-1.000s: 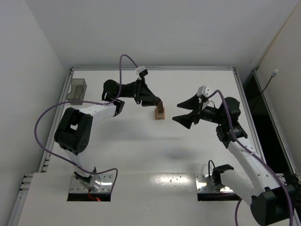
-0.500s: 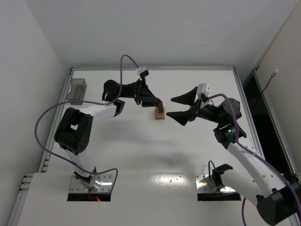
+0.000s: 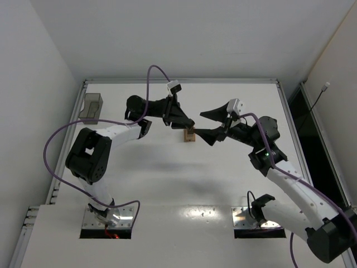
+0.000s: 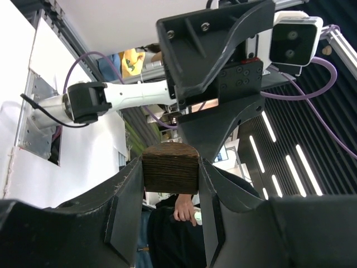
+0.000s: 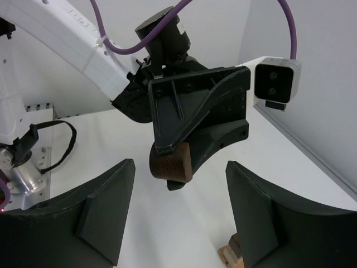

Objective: Build the wood block tower

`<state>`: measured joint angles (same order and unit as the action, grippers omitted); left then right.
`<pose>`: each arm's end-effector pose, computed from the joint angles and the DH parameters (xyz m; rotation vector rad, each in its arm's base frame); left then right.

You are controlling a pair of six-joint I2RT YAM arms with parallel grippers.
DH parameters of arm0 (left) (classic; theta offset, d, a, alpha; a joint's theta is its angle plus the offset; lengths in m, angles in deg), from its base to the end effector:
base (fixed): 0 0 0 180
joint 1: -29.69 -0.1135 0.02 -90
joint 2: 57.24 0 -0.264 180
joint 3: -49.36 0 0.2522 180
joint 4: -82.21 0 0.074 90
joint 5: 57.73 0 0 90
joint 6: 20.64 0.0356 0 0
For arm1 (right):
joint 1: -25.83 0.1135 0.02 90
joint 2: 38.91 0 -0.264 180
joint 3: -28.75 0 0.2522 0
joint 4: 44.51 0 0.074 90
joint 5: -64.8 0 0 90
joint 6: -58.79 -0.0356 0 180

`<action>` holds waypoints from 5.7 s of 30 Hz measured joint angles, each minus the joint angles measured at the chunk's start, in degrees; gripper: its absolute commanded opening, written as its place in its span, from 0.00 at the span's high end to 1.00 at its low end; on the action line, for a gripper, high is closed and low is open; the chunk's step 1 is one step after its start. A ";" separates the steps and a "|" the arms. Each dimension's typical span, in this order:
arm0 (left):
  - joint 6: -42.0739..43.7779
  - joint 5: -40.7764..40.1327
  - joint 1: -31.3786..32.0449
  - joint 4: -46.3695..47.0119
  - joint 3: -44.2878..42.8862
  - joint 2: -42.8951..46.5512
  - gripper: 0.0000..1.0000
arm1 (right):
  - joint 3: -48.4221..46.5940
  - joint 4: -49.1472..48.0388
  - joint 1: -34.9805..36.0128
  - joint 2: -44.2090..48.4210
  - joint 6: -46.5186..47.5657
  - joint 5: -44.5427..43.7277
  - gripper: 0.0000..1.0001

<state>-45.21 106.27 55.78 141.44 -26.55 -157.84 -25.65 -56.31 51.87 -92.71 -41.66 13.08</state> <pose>0.3143 -0.1920 0.3152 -0.3783 -1.9718 2.3490 0.1842 0.1146 0.3511 -0.7621 1.2613 0.9728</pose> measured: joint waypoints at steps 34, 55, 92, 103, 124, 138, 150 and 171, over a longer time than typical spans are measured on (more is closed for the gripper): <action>0.00 -1.14 -0.31 0.07 -2.95 -0.02 1.00 | 0.00 -2.62 3.67 -2.91 1.11 -3.91 0.47; -0.20 -1.92 -0.31 -0.09 -2.97 -0.04 1.00 | 0.00 -2.73 4.13 -3.52 2.32 -5.75 0.84; 74.10 -70.44 -11.04 -94.33 -7.34 15.91 0.00 | -34.10 50.14 1.01 -27.34 -15.32 -23.96 1.00; 80.67 -80.50 -10.67 -97.79 -6.34 16.72 0.00 | -47.45 61.57 -0.57 -45.03 -25.62 -26.80 1.00; 81.35 -80.19 -10.67 -97.42 -4.42 16.72 0.00 | -49.88 61.66 1.11 -54.40 -24.55 -30.82 1.00; 81.31 -79.34 -10.67 -97.35 -4.31 16.70 0.00 | -49.94 61.61 1.09 -54.71 -22.93 -30.80 1.00; 81.31 -79.36 -10.67 -97.33 -4.31 16.70 0.00 | -49.92 61.57 1.11 -55.01 -22.73 -30.58 1.00; 81.31 -79.12 -10.67 -97.33 -4.31 16.57 0.00 | -48.41 60.41 1.11 -55.04 -22.73 -30.56 0.82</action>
<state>36.10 27.14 45.11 44.11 -30.86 -141.27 -74.07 4.10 52.98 -147.74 -64.40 -17.48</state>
